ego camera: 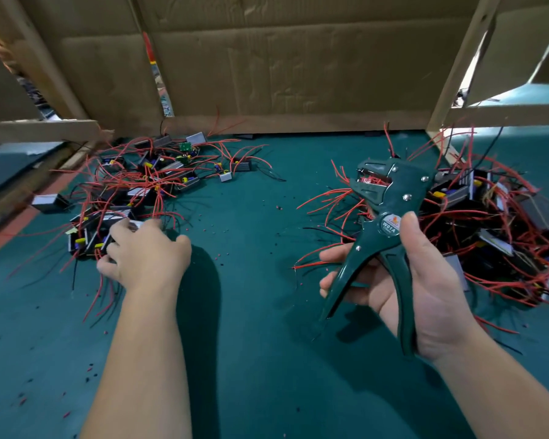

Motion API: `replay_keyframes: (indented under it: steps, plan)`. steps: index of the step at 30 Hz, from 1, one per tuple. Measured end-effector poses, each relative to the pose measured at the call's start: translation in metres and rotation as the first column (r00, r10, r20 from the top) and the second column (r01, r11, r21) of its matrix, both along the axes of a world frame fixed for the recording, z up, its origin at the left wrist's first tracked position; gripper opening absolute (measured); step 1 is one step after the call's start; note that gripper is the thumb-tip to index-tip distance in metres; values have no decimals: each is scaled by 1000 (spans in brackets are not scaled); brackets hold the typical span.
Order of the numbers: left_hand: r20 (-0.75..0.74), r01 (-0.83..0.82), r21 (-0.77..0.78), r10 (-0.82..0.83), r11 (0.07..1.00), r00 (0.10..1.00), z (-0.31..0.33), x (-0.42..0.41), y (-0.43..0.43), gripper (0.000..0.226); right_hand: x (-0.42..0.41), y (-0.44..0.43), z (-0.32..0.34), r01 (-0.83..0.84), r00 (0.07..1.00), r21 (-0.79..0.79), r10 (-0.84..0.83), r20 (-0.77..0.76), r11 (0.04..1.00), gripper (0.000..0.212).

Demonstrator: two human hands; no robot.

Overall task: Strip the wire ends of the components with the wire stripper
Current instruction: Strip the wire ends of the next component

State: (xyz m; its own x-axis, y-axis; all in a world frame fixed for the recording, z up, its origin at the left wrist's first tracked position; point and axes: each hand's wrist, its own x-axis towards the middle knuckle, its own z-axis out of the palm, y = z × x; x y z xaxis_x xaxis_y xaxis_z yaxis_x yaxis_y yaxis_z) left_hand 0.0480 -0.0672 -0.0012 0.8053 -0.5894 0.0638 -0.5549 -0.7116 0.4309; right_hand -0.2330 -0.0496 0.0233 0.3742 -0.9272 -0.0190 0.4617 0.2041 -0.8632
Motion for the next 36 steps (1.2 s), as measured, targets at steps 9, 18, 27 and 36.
replay_keyframes:
  steps: [9,18,27,36]
  plan:
    - [-32,39,-196,-46,980,998,-7,19,-4,32,0,4,1,-64,998,6,64,5,998,63]
    - [-83,336,-713,-550,616,831,7,-17,-4,47,3,4,2,-89,996,51,90,-1,995,58]
    - [-293,282,-833,-811,477,505,25,-54,2,52,8,5,0,-137,990,143,139,-11,980,67]
    - [-388,281,-879,-920,385,49,24,-61,9,95,8,5,-2,-172,985,161,175,-4,972,75]
